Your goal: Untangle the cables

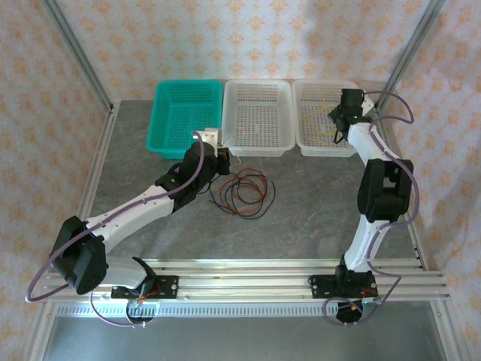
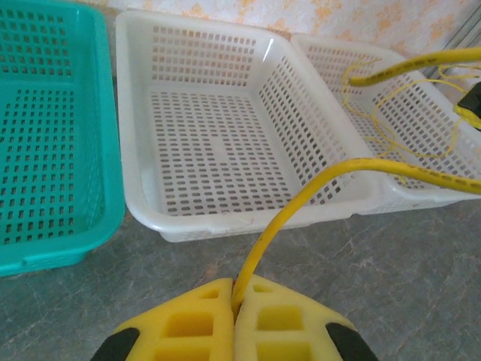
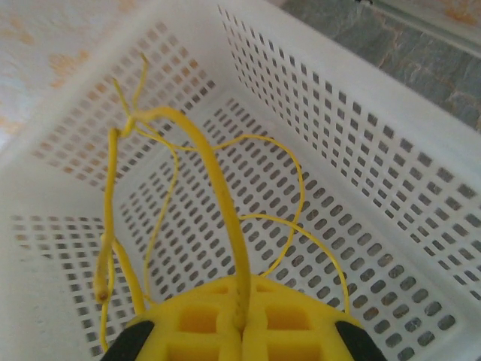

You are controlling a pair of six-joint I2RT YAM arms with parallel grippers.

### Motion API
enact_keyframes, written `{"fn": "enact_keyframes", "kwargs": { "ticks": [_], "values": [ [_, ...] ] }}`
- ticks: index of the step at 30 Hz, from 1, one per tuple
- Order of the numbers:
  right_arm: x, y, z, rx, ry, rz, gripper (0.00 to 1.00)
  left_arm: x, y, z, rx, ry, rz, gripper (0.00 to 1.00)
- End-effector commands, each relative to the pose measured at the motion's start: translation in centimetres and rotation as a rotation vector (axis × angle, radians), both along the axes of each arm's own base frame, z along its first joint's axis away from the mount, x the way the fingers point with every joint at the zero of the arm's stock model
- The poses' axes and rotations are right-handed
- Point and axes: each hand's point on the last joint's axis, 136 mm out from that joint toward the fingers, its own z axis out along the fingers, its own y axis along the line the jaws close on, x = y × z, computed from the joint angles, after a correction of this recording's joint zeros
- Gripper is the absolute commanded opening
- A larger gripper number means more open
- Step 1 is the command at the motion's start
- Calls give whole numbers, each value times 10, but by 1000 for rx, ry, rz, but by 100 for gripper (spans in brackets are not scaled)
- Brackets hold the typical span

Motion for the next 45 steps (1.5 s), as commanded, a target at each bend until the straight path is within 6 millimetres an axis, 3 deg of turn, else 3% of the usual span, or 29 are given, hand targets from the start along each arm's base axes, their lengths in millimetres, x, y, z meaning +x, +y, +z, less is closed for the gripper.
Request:
{"fn": "enact_keyframes", "kwargs": {
  "ticks": [1, 5, 9, 12, 15, 22, 29, 39, 45],
  "values": [
    [8, -1, -14, -3, 61, 24, 0, 2, 5, 3, 26, 1, 23, 0],
    [20, 4, -33, 14, 92, 54, 0, 0, 5, 4, 28, -8, 12, 0],
    [24, 6, -34, 19, 90, 63, 5, -1, 4, 5, 35, -10, 1, 0],
    [26, 7, -24, 18, 68, 71, 11, -1, 4, 4, 48, -12, -7, 0],
    [27, 8, -13, 20, 50, 77, 29, -2, 3, 4, 54, -17, -18, 0],
    [20, 14, 26, 21, -13, 122, 52, -8, -6, 15, 51, -86, -100, 0],
    [-12, 25, 68, 39, -106, 151, 78, 5, -6, 34, 60, -170, -88, 0],
    [-85, 70, 97, 145, -195, 315, 76, 33, -15, 62, 101, -318, -92, 0],
    [-126, 104, 110, 228, -225, 398, 71, 38, -27, 76, 180, -464, -158, 0]
  ]
}}
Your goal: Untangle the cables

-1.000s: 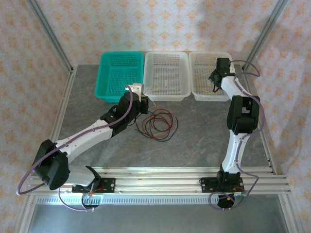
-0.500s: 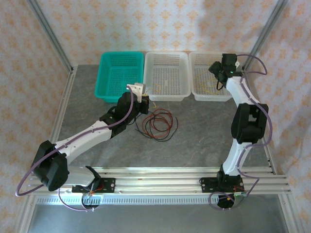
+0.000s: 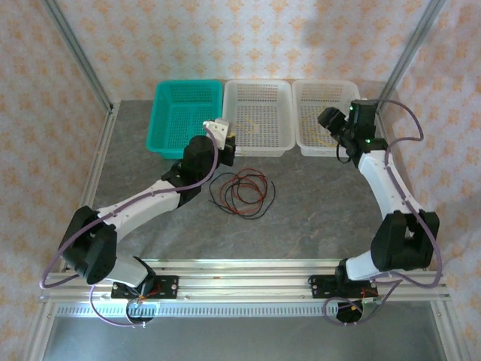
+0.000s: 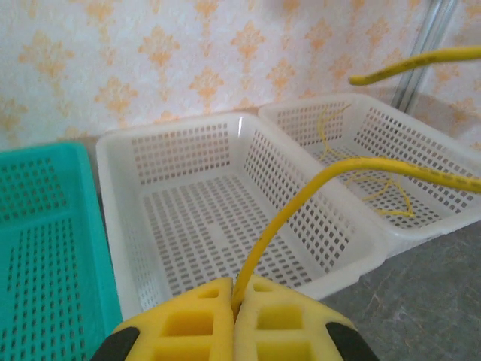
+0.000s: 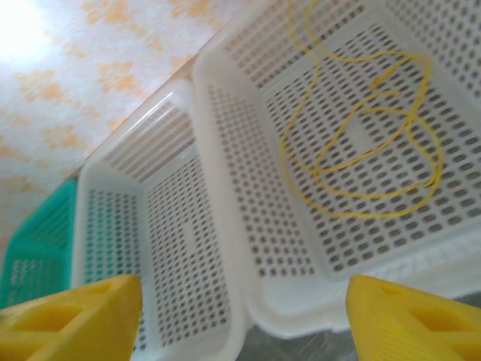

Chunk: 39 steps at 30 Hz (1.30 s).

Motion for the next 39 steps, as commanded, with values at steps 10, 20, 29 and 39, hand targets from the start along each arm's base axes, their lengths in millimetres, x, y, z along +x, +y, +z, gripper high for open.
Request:
{"fn": "enact_keyframes", "kwargs": {
  "ticks": [10, 20, 29, 39],
  "values": [
    [-80, 107, 88, 222, -233, 332, 68, 5, -22, 52, 117, -307, -102, 0],
    [-118, 168, 107, 318, -302, 591, 66, -2, -44, 55, 145, -327, -170, 0],
    [-125, 184, 111, 348, -347, 678, 62, -11, -67, 48, 105, -298, -264, 0],
    [-126, 194, 99, 320, -304, 720, 44, -8, -74, 43, 101, -268, -273, 0]
  ]
}}
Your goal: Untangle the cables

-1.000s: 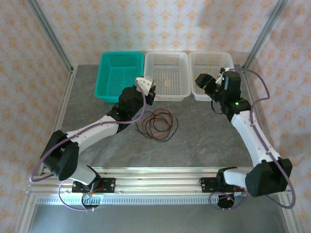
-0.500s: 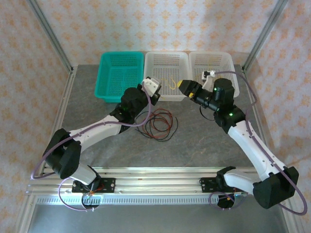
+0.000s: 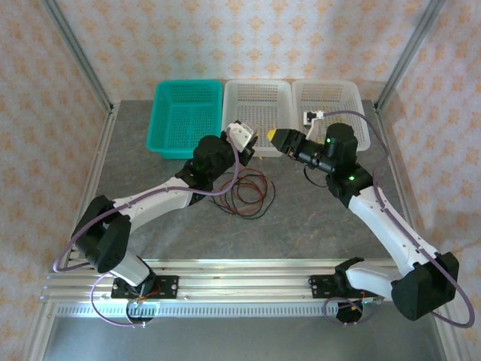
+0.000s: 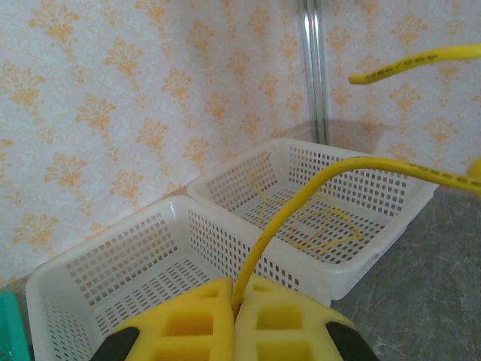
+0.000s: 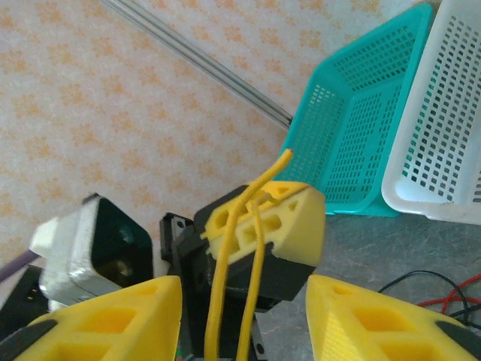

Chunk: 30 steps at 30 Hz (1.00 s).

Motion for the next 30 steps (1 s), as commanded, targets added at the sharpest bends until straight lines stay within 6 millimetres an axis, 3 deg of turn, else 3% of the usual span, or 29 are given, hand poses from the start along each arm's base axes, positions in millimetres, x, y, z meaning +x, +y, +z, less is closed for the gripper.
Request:
{"fn": "enact_keyframes", "kwargs": {
  "ticks": [1, 12, 20, 22, 24, 26, 27, 30],
  "values": [
    [-3, 5, 10, -12, -37, 25, 42, 1, -8, 12, -31, -4, -20, 0],
    [-2, 4, 15, -19, -61, 7, 14, 6, -9, 1, -21, 51, -5, 0],
    [3, -2, 14, -46, -67, -39, 0, 3, -11, 9, -95, 89, -27, 0],
    [6, -6, 14, -62, -70, -68, 0, -1, -11, 14, -119, 89, -41, 15],
    [12, -13, 11, -85, -64, -120, 0, -5, -9, 17, -145, 98, -44, 46],
    [19, -23, 8, -120, -56, -187, 0, -8, -6, 16, -160, 116, -40, 65],
    [24, -30, 5, -148, -45, -232, 0, -10, -3, 15, -165, 127, -35, 72],
    [37, -48, -4, -236, -19, -334, 0, -17, 7, 8, -175, 156, -9, 80]
  ]
}}
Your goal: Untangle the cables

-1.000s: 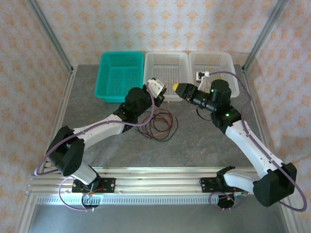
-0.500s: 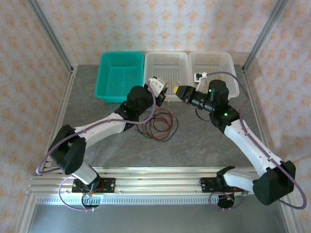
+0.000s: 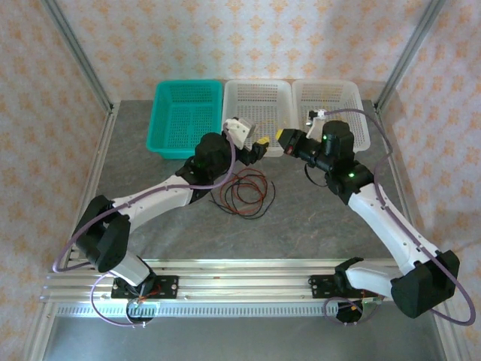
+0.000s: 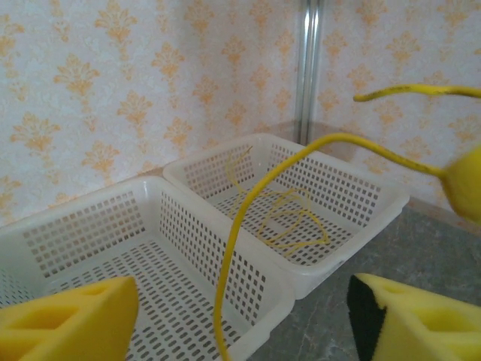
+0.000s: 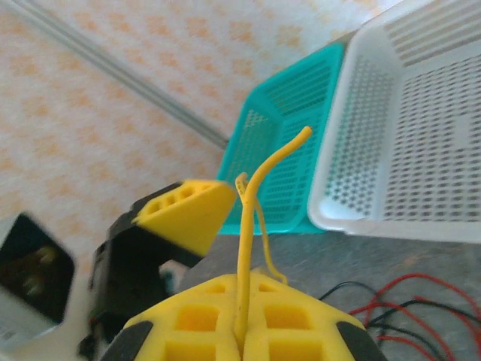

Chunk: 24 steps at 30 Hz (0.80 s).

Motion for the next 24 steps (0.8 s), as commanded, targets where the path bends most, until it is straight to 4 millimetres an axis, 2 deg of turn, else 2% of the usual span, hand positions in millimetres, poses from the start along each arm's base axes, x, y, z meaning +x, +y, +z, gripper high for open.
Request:
{"fn": "enact_keyframes", "kwargs": {
  "ticks": [1, 3, 5, 8, 14, 18, 24],
  "values": [
    [18, -31, 5, -122, -18, -178, 0, -16, 14, 7, -58, 28, 24, 83],
    [25, -51, 5, -180, -16, -275, 0, -20, 26, -2, -65, 53, 70, 88],
    [38, -71, -6, -268, 13, -372, 0, -23, 41, -14, -71, 89, 128, 92],
    [48, -92, -8, -367, 1, -466, 0, -28, 60, -29, -100, 148, 202, 99],
    [79, -137, -19, -535, 62, -626, 0, -29, 84, -51, -234, 263, 271, 99],
    [105, -165, -30, -671, 104, -728, 0, -19, 103, -64, -300, 348, 349, 99],
    [153, -191, -55, -925, 180, -838, 0, -5, 108, -78, -224, 457, 395, 99]
  ]
}}
